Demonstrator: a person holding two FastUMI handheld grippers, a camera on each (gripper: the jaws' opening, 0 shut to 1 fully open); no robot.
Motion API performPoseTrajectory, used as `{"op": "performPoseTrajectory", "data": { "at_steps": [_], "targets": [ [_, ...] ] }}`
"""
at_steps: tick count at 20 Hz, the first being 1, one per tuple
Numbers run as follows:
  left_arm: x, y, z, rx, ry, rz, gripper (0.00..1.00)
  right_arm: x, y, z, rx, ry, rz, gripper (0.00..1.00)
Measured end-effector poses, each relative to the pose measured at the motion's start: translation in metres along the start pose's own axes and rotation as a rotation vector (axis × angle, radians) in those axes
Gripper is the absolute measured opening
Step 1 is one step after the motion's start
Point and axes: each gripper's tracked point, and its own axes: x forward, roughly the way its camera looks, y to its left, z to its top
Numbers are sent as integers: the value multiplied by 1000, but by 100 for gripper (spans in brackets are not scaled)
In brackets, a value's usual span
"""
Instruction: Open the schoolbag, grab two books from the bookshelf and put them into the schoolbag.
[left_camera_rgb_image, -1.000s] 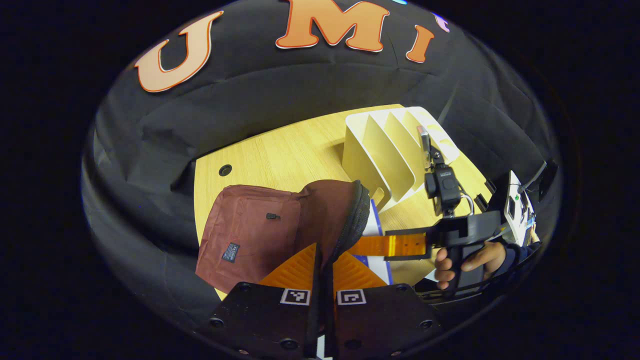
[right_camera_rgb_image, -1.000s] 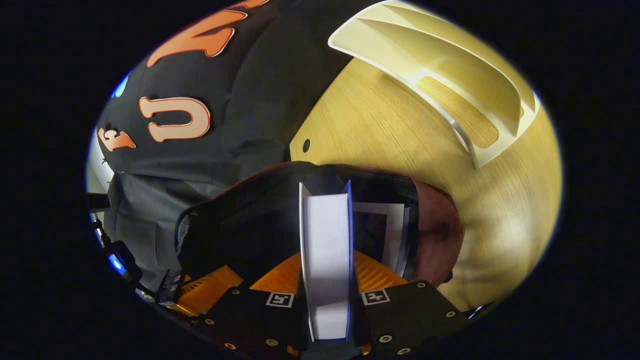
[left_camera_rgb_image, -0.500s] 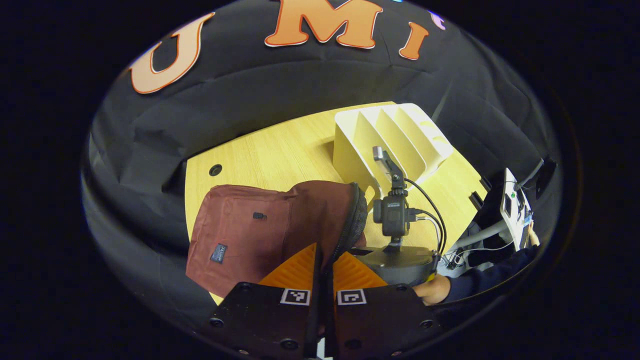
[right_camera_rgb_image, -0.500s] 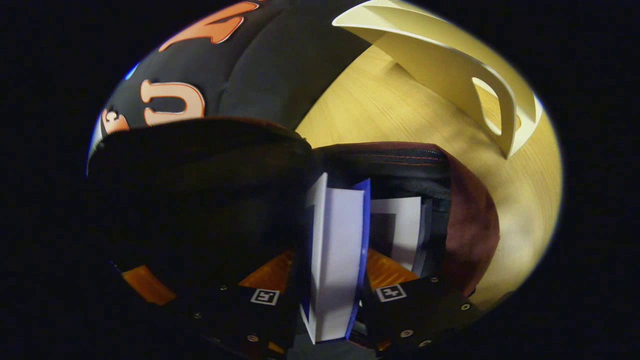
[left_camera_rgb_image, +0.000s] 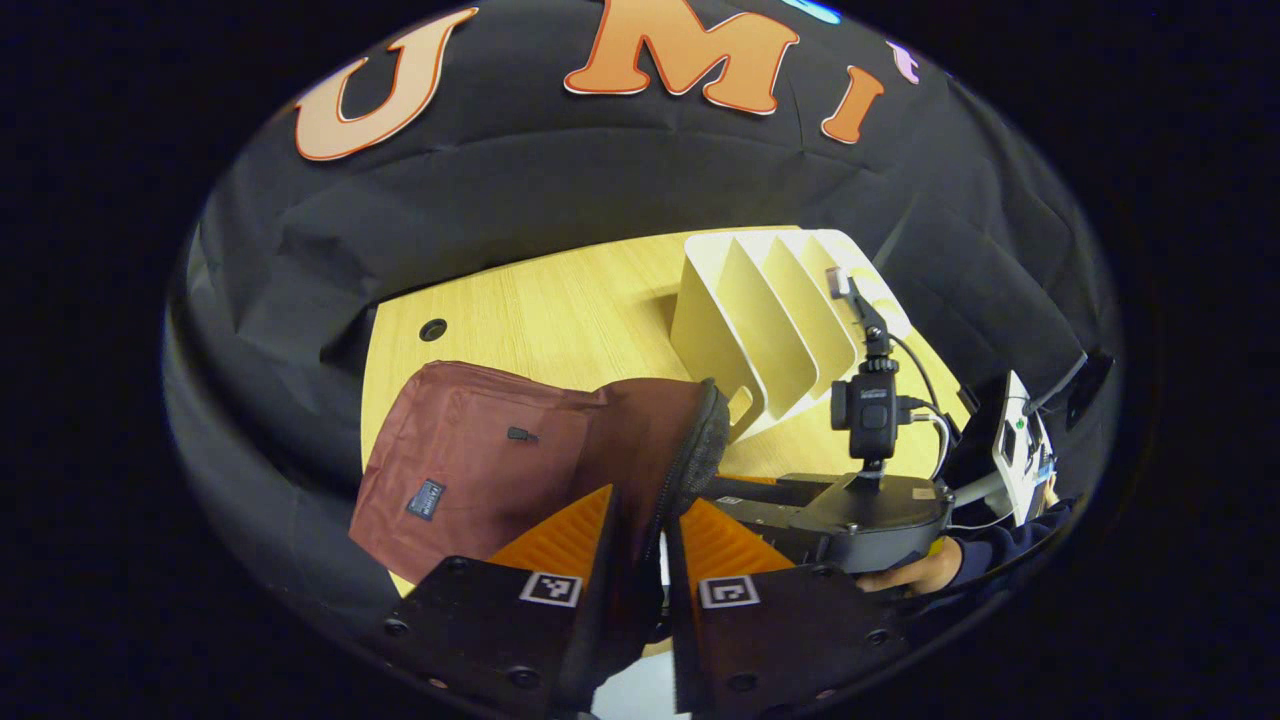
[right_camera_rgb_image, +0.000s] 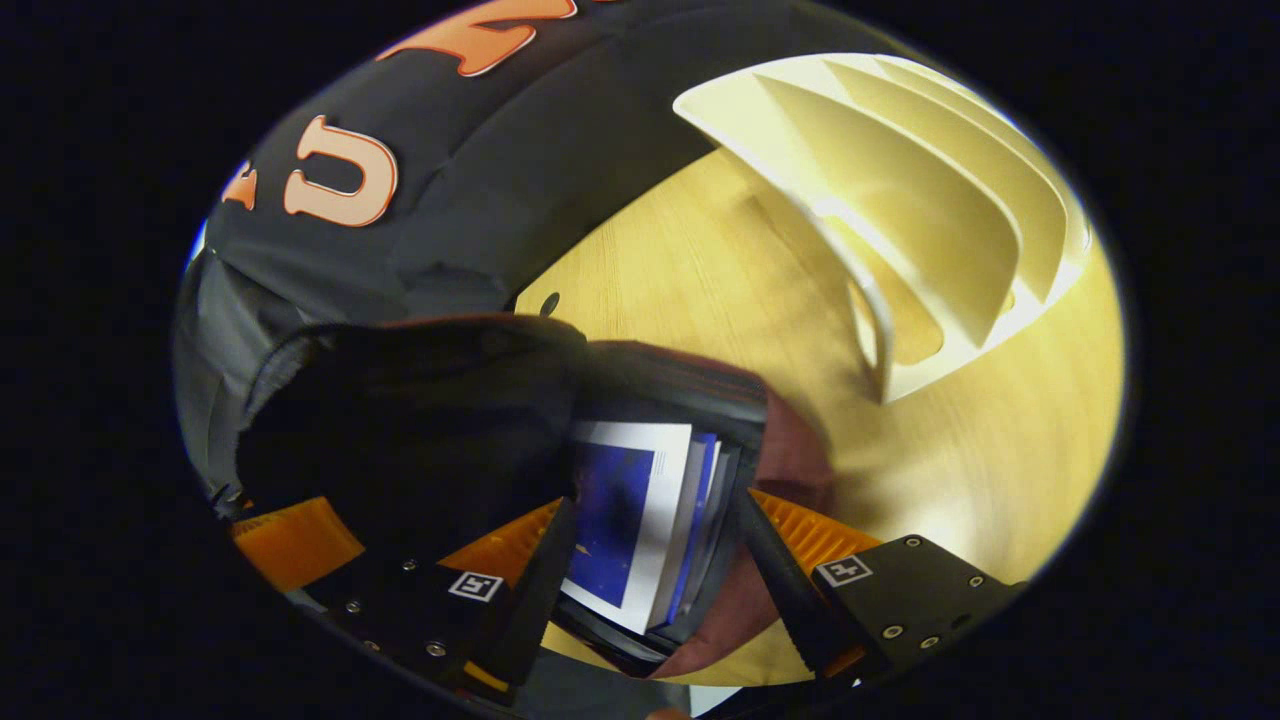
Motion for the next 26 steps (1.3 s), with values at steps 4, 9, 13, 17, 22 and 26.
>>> {"op": "performPoseTrajectory", "data": {
  "at_steps": [4,9,13,17,22,26],
  "targets": [
    [2,-35,7,-1,-47,12,84,-40,-32,35,-130,-86,-50,97],
    [9,-84,14,-70,-88,49,93,-93,-74,75,-231,-145,-72,98],
    [7,-118,34,-100,-158,94,98,-136,-101,118,-309,-234,-88,98],
    [0,-148,66,-85,-273,149,98,-187,-120,167,-386,-357,-100,97],
    [-28,-189,114,-72,-509,195,98,-261,-125,223,-505,-556,-126,97],
    [-57,-215,148,-80,-678,201,98,-319,-117,259,-546,-710,-127,97]
  ]
}}
